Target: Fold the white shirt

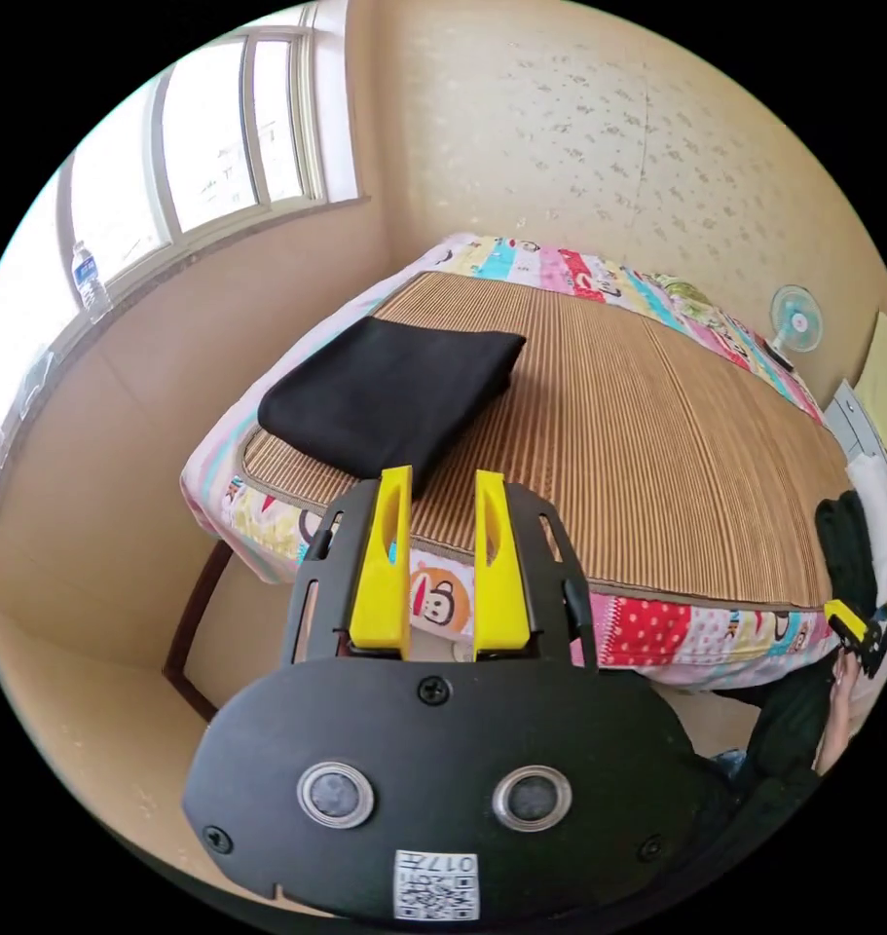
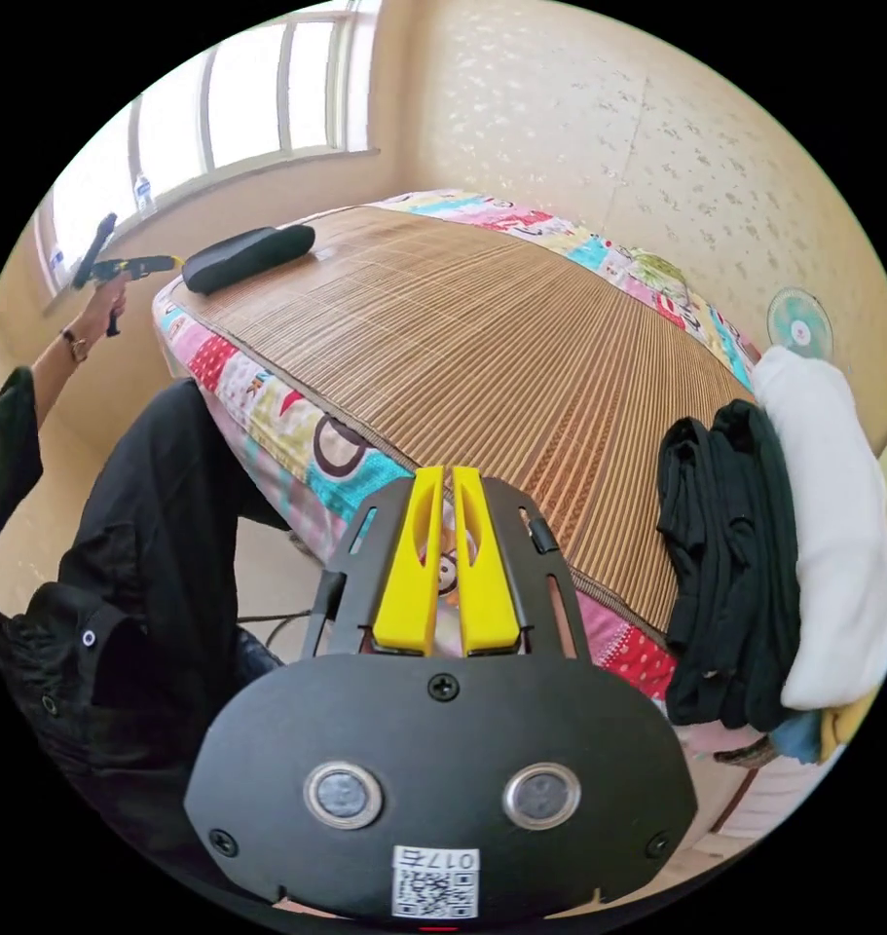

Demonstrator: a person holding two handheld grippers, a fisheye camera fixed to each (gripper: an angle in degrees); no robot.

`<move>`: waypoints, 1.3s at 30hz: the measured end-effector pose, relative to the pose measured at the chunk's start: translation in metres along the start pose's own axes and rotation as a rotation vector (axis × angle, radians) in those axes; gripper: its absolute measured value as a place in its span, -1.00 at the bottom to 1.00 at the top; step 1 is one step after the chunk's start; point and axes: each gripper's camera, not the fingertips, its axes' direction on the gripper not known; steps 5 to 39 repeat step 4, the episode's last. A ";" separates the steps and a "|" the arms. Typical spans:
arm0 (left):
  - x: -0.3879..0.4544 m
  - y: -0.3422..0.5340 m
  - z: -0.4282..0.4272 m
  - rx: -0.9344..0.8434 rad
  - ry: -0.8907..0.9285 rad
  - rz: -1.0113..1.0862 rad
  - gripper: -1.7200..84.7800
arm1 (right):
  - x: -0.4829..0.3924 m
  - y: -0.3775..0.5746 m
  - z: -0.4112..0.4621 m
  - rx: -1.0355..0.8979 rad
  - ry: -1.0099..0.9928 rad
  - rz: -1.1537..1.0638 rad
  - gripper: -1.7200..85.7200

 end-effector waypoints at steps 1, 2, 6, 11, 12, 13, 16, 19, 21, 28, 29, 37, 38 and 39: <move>-0.007 -0.007 0.012 -0.011 -0.012 0.014 -0.71 | -0.003 0.000 0.000 0.011 -0.014 0.000 -0.92; -0.011 -0.015 0.024 -0.043 -0.027 0.014 -0.71 | -0.003 -0.001 0.001 0.012 -0.032 0.011 -0.91; -0.015 -0.024 0.035 -0.068 -0.015 0.001 -0.70 | 0.000 -0.001 0.005 0.005 -0.060 0.034 -0.91; -0.015 -0.024 0.035 -0.068 -0.015 0.001 -0.70 | 0.000 -0.001 0.005 0.005 -0.060 0.034 -0.91; -0.015 -0.024 0.035 -0.068 -0.015 0.001 -0.70 | 0.000 -0.001 0.005 0.005 -0.060 0.034 -0.91; -0.015 -0.024 0.035 -0.068 -0.015 0.001 -0.70 | 0.000 -0.001 0.005 0.005 -0.060 0.034 -0.91; -0.015 -0.024 0.035 -0.068 -0.015 0.001 -0.70 | 0.000 -0.001 0.005 0.005 -0.060 0.034 -0.91; -0.015 -0.024 0.035 -0.068 -0.015 0.001 -0.70 | 0.000 -0.001 0.005 0.005 -0.060 0.034 -0.91; -0.015 -0.024 0.035 -0.068 -0.015 0.001 -0.70 | 0.000 -0.001 0.005 0.005 -0.060 0.034 -0.91; -0.015 -0.024 0.035 -0.068 -0.015 0.001 -0.70 | 0.000 -0.001 0.005 0.005 -0.060 0.034 -0.91; -0.015 -0.024 0.035 -0.068 -0.015 0.001 -0.70 | 0.000 -0.001 0.005 0.005 -0.060 0.034 -0.91; -0.015 -0.024 0.035 -0.068 -0.015 0.001 -0.70 | 0.000 -0.001 0.005 0.005 -0.060 0.034 -0.91; -0.015 -0.024 0.035 -0.068 -0.015 0.001 -0.70 | 0.000 -0.001 0.005 0.005 -0.060 0.034 -0.91; -0.015 -0.024 0.035 -0.068 -0.015 0.001 -0.70 | 0.000 -0.001 0.005 0.005 -0.060 0.034 -0.91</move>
